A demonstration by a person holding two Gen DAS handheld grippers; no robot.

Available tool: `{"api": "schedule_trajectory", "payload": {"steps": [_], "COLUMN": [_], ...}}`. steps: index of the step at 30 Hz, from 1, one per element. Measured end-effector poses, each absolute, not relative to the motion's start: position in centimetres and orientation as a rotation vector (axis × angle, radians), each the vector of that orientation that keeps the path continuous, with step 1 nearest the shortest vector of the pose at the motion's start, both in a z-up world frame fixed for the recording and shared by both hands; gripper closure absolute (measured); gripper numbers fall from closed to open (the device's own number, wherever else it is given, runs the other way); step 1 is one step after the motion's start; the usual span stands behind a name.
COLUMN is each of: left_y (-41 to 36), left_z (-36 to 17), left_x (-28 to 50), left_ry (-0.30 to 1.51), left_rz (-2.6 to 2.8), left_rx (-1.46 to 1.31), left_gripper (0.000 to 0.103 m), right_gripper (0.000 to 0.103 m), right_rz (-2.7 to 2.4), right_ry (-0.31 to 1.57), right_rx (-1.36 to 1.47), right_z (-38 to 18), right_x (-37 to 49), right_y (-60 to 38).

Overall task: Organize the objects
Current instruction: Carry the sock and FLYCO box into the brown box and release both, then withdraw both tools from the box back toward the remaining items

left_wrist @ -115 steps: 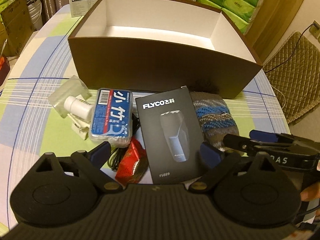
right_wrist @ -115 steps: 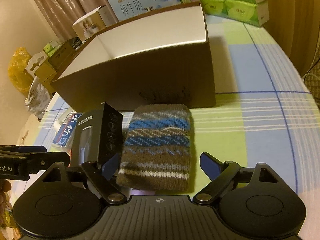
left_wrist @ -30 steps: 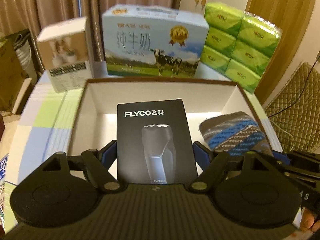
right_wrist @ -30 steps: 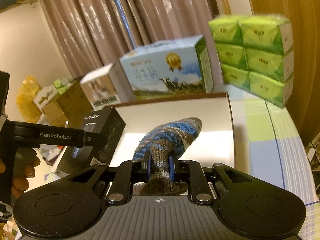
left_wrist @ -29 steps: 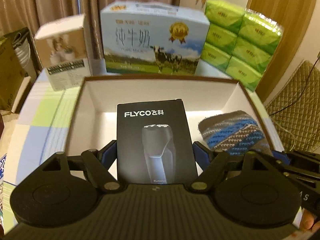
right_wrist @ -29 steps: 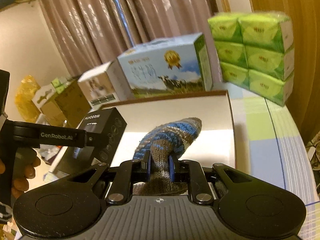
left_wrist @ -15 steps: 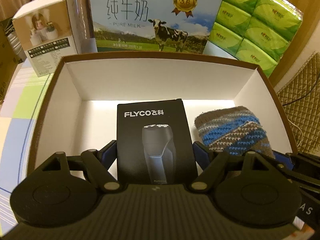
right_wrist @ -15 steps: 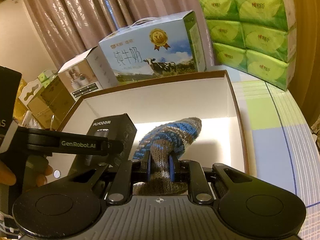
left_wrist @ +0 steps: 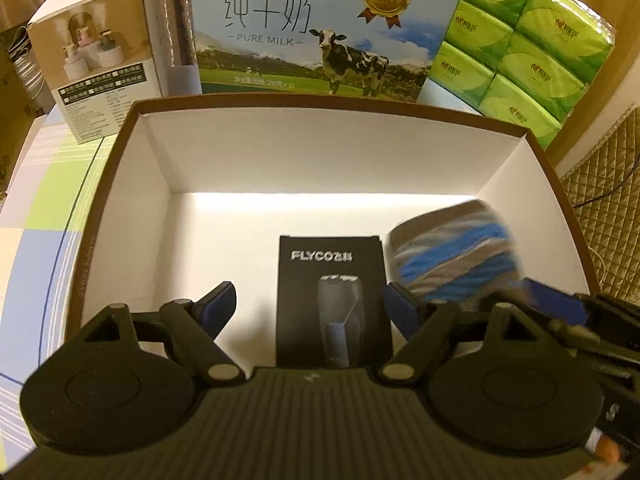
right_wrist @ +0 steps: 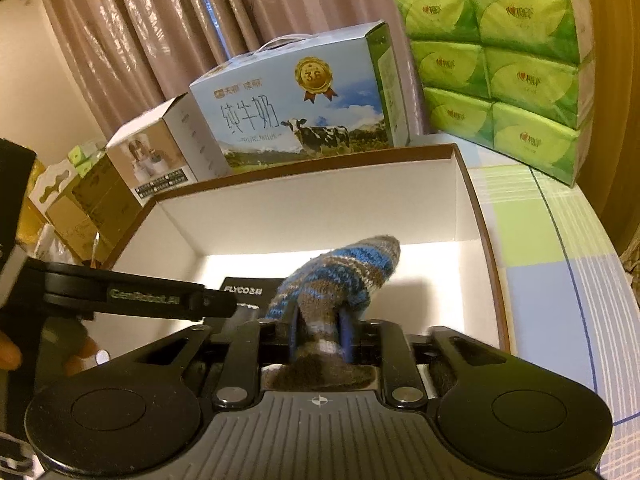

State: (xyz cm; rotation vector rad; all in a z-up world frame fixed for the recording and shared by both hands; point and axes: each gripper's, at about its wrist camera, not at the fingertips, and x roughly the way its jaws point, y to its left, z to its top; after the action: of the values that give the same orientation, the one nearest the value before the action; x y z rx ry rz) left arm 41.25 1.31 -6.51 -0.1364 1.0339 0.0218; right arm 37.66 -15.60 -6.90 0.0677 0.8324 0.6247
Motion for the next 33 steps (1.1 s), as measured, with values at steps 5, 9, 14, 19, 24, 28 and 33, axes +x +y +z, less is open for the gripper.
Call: {"api": "schedule_trajectory", "payload": {"steps": [5,9,14,19,24,28,33], "left_y": [2.0,2.3,2.8,2.8,2.9,2.9,3.0], "left_z": [-6.0,-5.1,-3.6,-2.2,-1.0,-0.3,0.4], "left_x": [39.4,37.6,35.5,33.7,31.5,29.6,27.3], "left_ry": [1.038,1.029,1.018,1.016,0.998,0.991,0.973], "left_rz": [0.004,0.014,0.027,0.032,0.016,0.01,0.008], "left_rx": [-0.128,-0.111,-0.107,-0.1,-0.117,-0.132,-0.145], "left_gripper": [0.02,0.018,0.016,0.015,0.013,0.013,0.013], "right_gripper": [0.025,0.015,0.008,0.004,0.002,0.002,0.002], "right_rz": [0.671,0.67,0.656,0.631,0.61,0.599,0.594], "right_ry": [0.82,0.792,0.794,0.803,0.806,0.81,0.817], "right_rx": [0.001,-0.07,-0.054,-0.055,-0.039,-0.016,-0.01], "right_z": [-6.7,-6.1,-5.1,-3.9,-2.9,-2.1,-1.6], "right_x": [36.0,34.2,33.1,32.1,30.9,29.7,28.0], "right_y": [-15.4,-15.5,-16.0,-16.5,-17.1,-17.9,-18.5]}}
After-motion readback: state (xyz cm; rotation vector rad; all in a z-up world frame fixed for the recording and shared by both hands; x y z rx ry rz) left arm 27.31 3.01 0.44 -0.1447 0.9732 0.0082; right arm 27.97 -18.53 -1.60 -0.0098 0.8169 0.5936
